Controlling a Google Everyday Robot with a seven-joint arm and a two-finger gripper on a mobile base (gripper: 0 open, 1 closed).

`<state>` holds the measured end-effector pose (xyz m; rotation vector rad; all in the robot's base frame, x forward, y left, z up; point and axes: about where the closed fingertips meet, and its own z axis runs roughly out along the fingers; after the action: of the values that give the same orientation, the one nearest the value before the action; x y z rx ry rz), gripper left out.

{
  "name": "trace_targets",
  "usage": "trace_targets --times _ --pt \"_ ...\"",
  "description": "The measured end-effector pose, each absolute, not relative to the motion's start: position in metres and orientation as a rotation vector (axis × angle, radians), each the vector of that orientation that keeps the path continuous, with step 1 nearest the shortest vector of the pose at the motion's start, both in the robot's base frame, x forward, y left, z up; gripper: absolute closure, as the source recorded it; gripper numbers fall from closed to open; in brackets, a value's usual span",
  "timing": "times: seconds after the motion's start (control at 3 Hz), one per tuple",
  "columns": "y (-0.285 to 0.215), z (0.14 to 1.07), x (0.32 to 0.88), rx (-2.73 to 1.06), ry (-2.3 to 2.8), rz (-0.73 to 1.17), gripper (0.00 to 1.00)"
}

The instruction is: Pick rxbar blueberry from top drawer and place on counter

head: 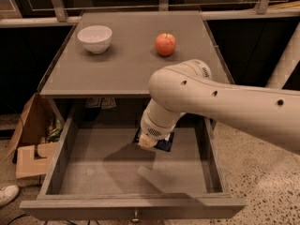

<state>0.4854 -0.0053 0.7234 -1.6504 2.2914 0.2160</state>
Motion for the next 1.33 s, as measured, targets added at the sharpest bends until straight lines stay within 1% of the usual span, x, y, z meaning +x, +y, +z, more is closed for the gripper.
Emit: trace_targets --times 0.67,1.33 --pt "-0.040 0.800 0.474 -1.565 2.257 0.045 1.00" --pt "-0.051 0.812 0.481 -1.529 2.269 0.017 1.00"
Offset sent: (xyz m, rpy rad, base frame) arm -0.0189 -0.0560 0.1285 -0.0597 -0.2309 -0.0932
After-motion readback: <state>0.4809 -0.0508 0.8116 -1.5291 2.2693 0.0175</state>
